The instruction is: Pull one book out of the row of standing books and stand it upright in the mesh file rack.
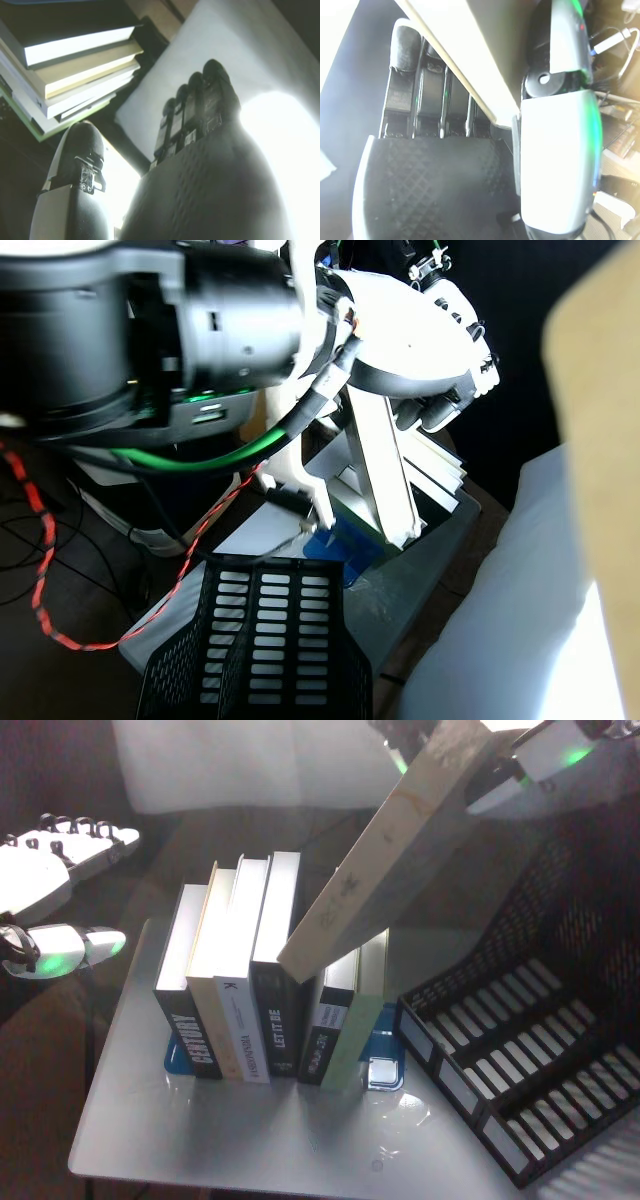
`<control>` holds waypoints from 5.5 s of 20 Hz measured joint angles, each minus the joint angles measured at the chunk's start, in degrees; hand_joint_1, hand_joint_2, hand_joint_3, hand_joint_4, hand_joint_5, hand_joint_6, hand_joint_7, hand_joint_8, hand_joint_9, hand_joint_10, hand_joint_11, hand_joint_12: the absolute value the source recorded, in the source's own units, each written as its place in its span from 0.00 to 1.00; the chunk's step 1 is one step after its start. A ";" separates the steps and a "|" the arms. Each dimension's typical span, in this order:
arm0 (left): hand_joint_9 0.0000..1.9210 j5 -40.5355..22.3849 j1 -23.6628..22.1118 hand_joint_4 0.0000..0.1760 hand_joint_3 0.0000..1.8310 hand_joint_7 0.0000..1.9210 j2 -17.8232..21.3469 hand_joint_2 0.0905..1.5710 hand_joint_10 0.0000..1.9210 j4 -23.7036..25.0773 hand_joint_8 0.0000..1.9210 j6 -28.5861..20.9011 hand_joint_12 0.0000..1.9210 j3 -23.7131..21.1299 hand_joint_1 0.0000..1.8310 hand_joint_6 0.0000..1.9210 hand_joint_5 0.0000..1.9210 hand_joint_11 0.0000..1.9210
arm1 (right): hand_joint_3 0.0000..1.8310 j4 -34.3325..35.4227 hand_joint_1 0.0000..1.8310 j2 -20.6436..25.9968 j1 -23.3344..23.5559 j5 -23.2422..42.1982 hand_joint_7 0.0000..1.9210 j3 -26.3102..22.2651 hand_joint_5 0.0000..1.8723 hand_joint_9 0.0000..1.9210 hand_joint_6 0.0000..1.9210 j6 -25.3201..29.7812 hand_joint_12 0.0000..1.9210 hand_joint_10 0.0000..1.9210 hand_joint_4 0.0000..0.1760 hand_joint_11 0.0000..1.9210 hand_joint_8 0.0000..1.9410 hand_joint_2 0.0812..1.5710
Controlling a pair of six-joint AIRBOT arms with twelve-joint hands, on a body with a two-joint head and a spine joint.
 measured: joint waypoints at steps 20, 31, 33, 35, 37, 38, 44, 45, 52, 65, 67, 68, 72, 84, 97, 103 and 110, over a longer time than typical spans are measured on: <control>0.00 -1.38 1.16 0.00 0.00 0.00 0.81 0.87 0.00 -1.05 0.00 0.02 0.00 -1.90 0.36 0.00 0.00 0.00 | 0.00 -16.39 0.63 6.32 1.16 -5.07 0.27 -3.08 0.46 0.08 0.62 8.96 1.00 0.66 0.00 0.00 0.53 0.75; 0.00 -4.44 3.45 0.18 0.00 0.00 2.25 0.86 0.00 -4.11 0.00 0.26 0.01 -3.67 0.27 0.00 0.00 0.01 | 0.00 -18.93 0.70 -0.04 -3.67 -5.95 0.34 0.13 0.36 0.27 0.66 8.85 1.00 0.95 0.00 0.19 0.84 0.82; 0.00 -4.90 3.45 0.27 0.00 0.00 2.27 0.85 0.00 -4.26 0.00 0.24 0.00 -4.04 0.24 0.00 0.00 0.00 | 0.00 -20.92 0.73 -0.87 -3.72 -6.14 0.38 0.13 0.36 0.33 0.73 8.63 0.94 0.86 0.00 0.20 0.70 0.79; 0.00 -5.66 3.69 0.31 0.00 0.00 2.27 0.86 0.00 -3.87 0.00 0.24 0.00 -4.22 0.23 0.00 0.00 0.00 | 0.00 -22.25 0.73 -1.60 -3.72 -6.67 0.39 0.70 0.37 0.35 0.69 8.48 0.95 0.85 0.00 0.22 0.69 0.78; 0.00 -6.03 3.96 0.30 0.00 0.00 2.27 0.86 0.00 -4.17 0.00 0.24 0.00 -4.22 0.22 0.00 0.00 0.00 | 0.00 -23.76 0.73 -1.77 -3.74 -7.13 0.39 0.74 0.36 0.34 0.66 8.55 0.97 0.87 0.00 0.25 0.73 0.79; 0.00 -6.21 4.13 0.39 0.00 0.00 2.38 0.86 0.00 -4.39 0.00 0.26 0.00 -4.28 0.20 0.00 0.00 0.00 | 0.00 -24.61 0.73 -2.03 -3.98 -7.58 0.41 0.74 0.35 0.36 0.69 8.52 0.94 0.83 0.00 0.27 0.70 0.78; 0.00 -7.02 5.09 0.48 0.00 0.00 2.51 0.85 0.00 -4.98 0.00 0.26 0.00 -4.33 0.20 0.00 0.00 0.00 | 0.00 -38.23 0.74 -3.04 -4.94 -8.92 0.45 0.74 0.42 0.40 0.66 14.80 0.84 0.74 0.00 0.30 0.59 0.74; 0.00 -7.06 5.09 0.52 0.00 0.00 2.51 0.85 0.00 -4.98 0.00 0.26 0.00 -4.33 0.20 0.00 0.00 0.00 | 0.00 -39.67 0.74 -3.10 -5.05 -8.92 0.46 0.74 0.42 0.41 0.64 15.43 0.85 0.75 0.00 0.31 0.60 0.74; 0.00 -7.21 5.49 0.52 0.00 0.00 2.51 0.85 0.00 -5.42 0.00 0.24 0.00 -4.33 0.21 0.00 0.00 0.00 | 0.00 -50.21 0.74 -3.96 -5.79 -9.99 0.43 1.84 0.39 0.42 0.66 22.12 0.84 0.75 0.00 0.33 0.60 0.75; 0.00 -8.04 6.16 0.55 0.00 0.00 2.45 0.84 0.00 -5.79 0.00 -0.02 0.00 -4.33 0.22 0.00 0.00 0.00 | 0.01 -61.72 0.68 -6.69 -7.30 -11.39 0.42 7.43 0.40 0.55 0.65 29.00 0.98 0.86 0.00 0.56 0.69 0.76; 0.00 -8.20 6.23 0.46 0.00 0.00 2.45 0.84 0.00 -5.81 0.00 -0.09 0.00 -4.33 0.23 0.00 0.00 0.00 | 0.00 -62.29 0.68 -6.99 -8.11 -11.34 0.47 8.46 0.44 0.54 0.50 29.24 1.00 0.83 0.00 0.52 0.73 0.74; 0.00 -8.24 6.23 0.59 0.00 0.00 2.45 0.84 0.00 -5.86 0.00 -0.13 0.00 -4.33 0.22 0.00 0.00 0.00 | 0.00 -62.66 0.65 -7.32 -8.39 -11.39 0.39 8.70 0.36 0.46 0.60 29.24 1.00 0.97 0.00 0.48 0.86 0.80; 0.00 -8.74 6.25 0.55 0.00 0.00 2.08 0.84 0.00 -5.90 0.00 -0.52 0.00 -4.13 0.22 0.00 0.00 0.00 | 0.00 -62.45 0.65 -8.66 -9.44 -11.47 0.39 9.14 0.35 0.41 0.63 29.46 1.00 0.88 0.00 0.41 0.86 0.81; 0.00 -10.49 7.72 0.65 0.00 0.00 1.77 0.85 0.00 -6.16 0.00 -1.25 0.00 -3.91 0.19 0.00 0.00 0.00 | 0.00 -62.45 0.66 -9.62 -10.82 -12.24 0.41 10.38 0.39 0.46 0.57 29.92 1.00 0.91 0.00 0.48 0.83 0.78; 0.00 -13.88 10.88 0.59 0.00 0.00 1.11 0.85 0.00 -8.63 0.00 -2.38 0.00 -3.76 0.20 0.00 0.00 0.00 | 0.00 -62.38 0.66 -10.36 -12.66 -13.18 0.41 13.35 0.41 0.46 0.55 31.93 1.00 0.88 0.00 0.46 0.82 0.77; 0.00 -14.34 10.93 0.63 0.00 0.00 1.03 0.84 0.00 -8.61 0.00 -2.58 0.00 -3.61 0.20 0.00 0.00 0.00 | 0.00 -62.42 0.65 -11.32 -14.40 -13.44 0.38 14.29 0.37 0.47 0.61 32.44 1.00 1.00 0.00 0.52 0.88 0.80; 0.00 -14.58 10.93 0.62 0.00 0.00 1.03 0.84 0.00 -8.63 0.00 -2.60 0.00 -3.61 0.21 0.00 0.00 0.00 | 0.00 -62.40 0.65 -11.32 -14.51 -13.99 0.38 14.29 0.37 0.47 0.61 32.54 1.00 1.00 0.00 0.52 0.88 0.80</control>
